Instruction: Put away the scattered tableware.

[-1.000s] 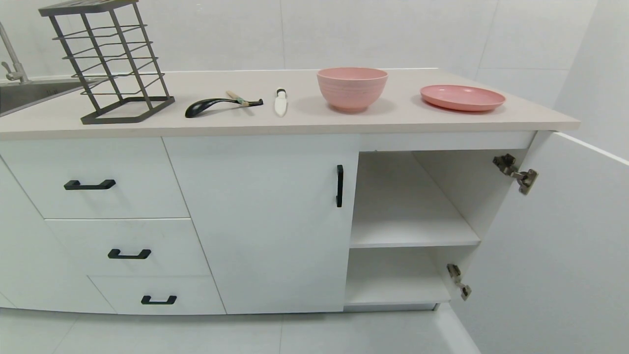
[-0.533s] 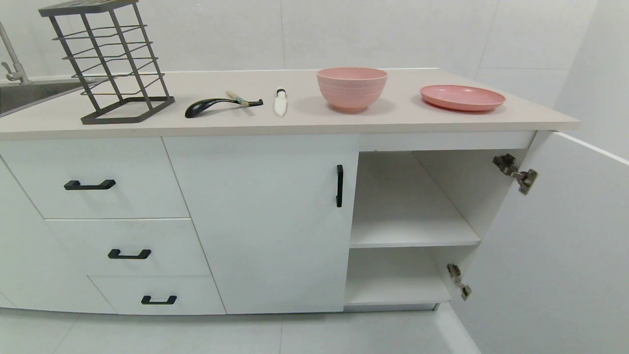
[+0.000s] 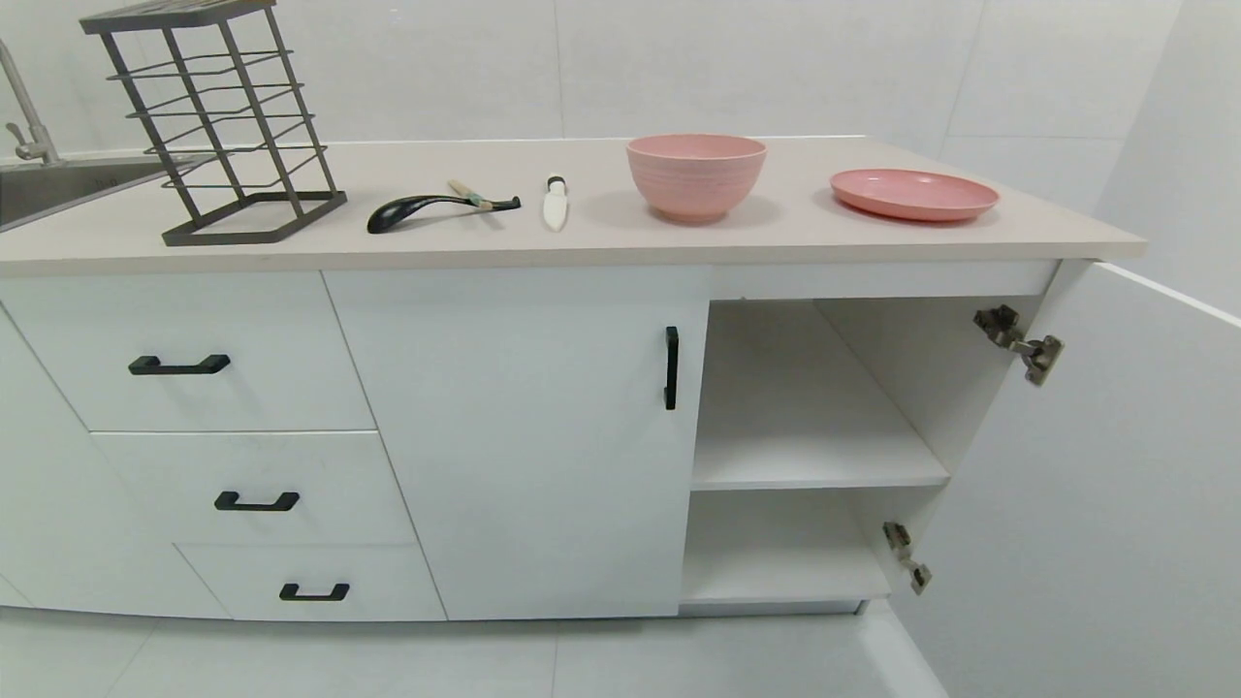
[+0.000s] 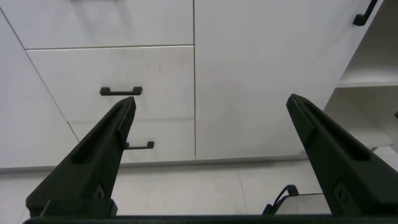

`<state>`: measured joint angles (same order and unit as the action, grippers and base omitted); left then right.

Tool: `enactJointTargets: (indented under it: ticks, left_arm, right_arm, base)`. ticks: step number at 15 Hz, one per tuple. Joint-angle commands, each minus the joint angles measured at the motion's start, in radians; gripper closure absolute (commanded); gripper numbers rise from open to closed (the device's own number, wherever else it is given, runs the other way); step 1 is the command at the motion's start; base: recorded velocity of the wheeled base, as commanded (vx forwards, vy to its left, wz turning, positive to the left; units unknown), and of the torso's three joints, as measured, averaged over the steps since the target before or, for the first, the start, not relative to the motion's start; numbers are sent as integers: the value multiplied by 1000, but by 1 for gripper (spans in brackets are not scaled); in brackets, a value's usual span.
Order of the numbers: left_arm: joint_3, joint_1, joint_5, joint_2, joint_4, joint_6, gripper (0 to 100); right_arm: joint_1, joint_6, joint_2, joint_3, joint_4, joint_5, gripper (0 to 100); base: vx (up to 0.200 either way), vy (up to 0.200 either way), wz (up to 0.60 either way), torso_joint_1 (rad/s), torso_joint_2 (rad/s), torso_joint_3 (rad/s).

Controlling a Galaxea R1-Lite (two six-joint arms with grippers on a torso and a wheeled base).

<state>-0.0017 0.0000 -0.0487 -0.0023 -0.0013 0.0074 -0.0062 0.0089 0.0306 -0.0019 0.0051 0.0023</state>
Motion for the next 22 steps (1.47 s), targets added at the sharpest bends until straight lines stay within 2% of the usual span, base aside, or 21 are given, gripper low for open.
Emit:
enactJointTargets:
  ticks: [1,4,12,15,19,22]
  left_arm:
    - [0,0,1,2,1,-1,0]
    - [0,0,0,2,1,-1,0]
    - [0,0,1,2,1,-1,0]
    - [0,0,7,2,0,5,0]
    - [0,0,23,2,0,-6,0]
    - [2,0,23,2,0,-3,0]
  right_arm:
    - [6,0,-28,0,-1,1,0]
    - [6,2,-28,0,-1,1,0]
    - [6,-3,-26,0,1,-13,0]
    - [6,-1,-26,0,-1,-15,0]
    - [6,-3,-26,0,1,-15,0]
    - [6,-3,-26,0,1,-15,0]
  base:
    - [0,-200,0,-2,2,-2]
    - [0,-200,0,6,5,4]
    - [0,0,0,0,0,0]
    - [0,0,0,165,-119,-51]
    - [0,0,0,221,-209,-171]
    - [200,0,0,40,-334,-56]
